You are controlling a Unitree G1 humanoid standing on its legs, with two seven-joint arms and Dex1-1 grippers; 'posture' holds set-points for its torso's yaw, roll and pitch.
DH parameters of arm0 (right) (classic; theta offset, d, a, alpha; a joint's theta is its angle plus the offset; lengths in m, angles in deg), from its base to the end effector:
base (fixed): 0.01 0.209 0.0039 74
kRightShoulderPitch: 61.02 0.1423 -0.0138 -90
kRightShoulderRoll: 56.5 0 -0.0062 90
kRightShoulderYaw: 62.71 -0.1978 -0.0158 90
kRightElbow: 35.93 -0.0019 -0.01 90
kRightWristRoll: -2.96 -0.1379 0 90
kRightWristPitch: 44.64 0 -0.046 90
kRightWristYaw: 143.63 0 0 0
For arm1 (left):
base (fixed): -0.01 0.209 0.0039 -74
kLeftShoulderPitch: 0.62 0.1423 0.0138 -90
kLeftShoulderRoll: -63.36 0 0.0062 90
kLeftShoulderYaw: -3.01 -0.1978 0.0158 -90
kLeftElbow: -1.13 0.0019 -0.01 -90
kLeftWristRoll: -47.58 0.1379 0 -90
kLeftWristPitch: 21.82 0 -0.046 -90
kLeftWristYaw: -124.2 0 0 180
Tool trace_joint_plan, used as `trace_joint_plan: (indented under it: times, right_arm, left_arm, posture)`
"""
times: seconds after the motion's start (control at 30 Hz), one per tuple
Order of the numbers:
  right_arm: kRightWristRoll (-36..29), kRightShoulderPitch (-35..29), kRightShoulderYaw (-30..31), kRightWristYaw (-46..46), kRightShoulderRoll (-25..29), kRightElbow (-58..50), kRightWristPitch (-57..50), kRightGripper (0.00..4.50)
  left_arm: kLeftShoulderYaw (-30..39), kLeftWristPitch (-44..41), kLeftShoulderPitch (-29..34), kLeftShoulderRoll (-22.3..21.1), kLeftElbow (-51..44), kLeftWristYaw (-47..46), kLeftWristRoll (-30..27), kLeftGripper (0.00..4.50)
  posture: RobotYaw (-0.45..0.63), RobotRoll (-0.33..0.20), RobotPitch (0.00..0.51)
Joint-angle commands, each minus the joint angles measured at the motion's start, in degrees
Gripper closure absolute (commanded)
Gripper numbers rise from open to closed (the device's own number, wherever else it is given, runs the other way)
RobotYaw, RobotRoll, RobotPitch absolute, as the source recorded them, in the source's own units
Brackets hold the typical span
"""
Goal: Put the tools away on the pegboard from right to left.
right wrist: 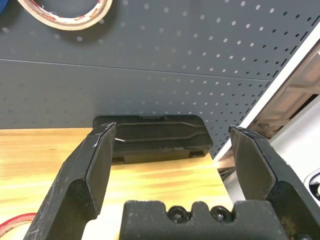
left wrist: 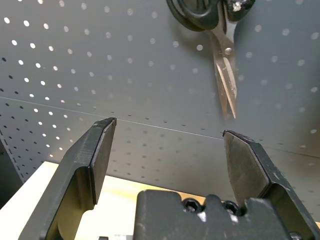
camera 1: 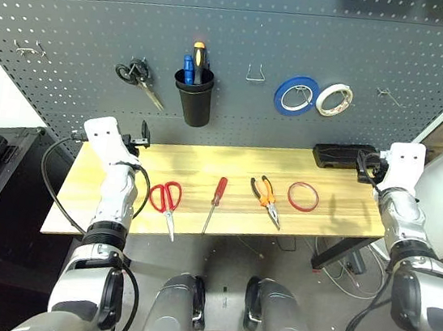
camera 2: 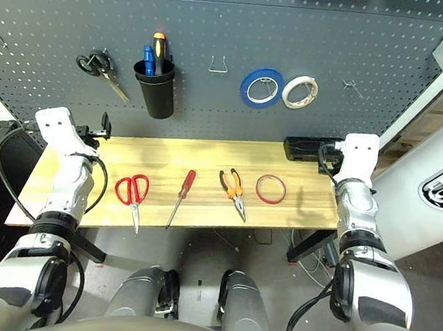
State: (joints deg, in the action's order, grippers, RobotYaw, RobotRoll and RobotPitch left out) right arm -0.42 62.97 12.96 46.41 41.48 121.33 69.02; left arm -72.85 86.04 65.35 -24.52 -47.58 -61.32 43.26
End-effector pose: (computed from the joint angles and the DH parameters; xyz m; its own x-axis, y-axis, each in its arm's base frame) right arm 0.2830 -0.2854 0.0269 0.9823 -0.1593 -0.0988 0.1407 0.9748 -0.1731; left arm 0.2749 0.2369 0.0268 0.9463 0.3181 0.0585 -0.3214 0.9449 0.0622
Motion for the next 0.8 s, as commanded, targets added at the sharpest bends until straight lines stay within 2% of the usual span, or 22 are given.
trace_joint_plan:
  times: [0.03, 0.17, 0.4, 0.47, 0.6, 0.8]
  right_arm:
    - [-0.9, -0.5, -0.6, 0.2, 0.4, -1.2, 0.2, 0.00]
    - [-2.2, -0.3, -0.9, 2.1, 0.0, -2.8, 0.0, 0.00]
    - [-3.6, -0.2, 0.9, 10.0, 0.8, -10.1, -8.7, 0.00]
    - [-3.0, -0.3, 1.5, 10.5, 1.5, -12.9, -13.0, 0.00]
    - [-1.7, -1.8, 4.3, 11.6, 3.0, -22.2, -24.6, 0.00]
    - [-2.4, -3.7, 9.7, 19.6, 5.1, -36.9, -43.4, 0.00]
  left_arm:
    - [-0.2, 0.4, -0.7, -0.2, 1.2, 0.1, 0.5, 0.04]
    - [-0.1, -0.3, 0.3, -0.9, -1.2, 2.0, -0.4, 0.04]
    - [-0.5, -6.0, 4.2, -3.2, -9.7, 15.4, -5.9, 0.04]
    - [-0.5, -8.7, 6.1, -4.0, -13.0, 18.9, -7.7, 0.04]
    - [-2.4, -14.6, 11.0, -7.2, -21.8, 28.0, -10.5, 0.04]
    - [-5.7, -24.2, 14.7, -11.5, -34.5, 39.4, -15.7, 0.04]
  posture:
    - [-0.03, 0.000, 0.041]
    - [-0.03, 0.000, 0.048]
    - [-0.04, 0.000, 0.071]
    - [-0.05, 0.000, 0.084]
    - [-0.07, 0.000, 0.147]
    - [-0.07, 0.000, 0.218]
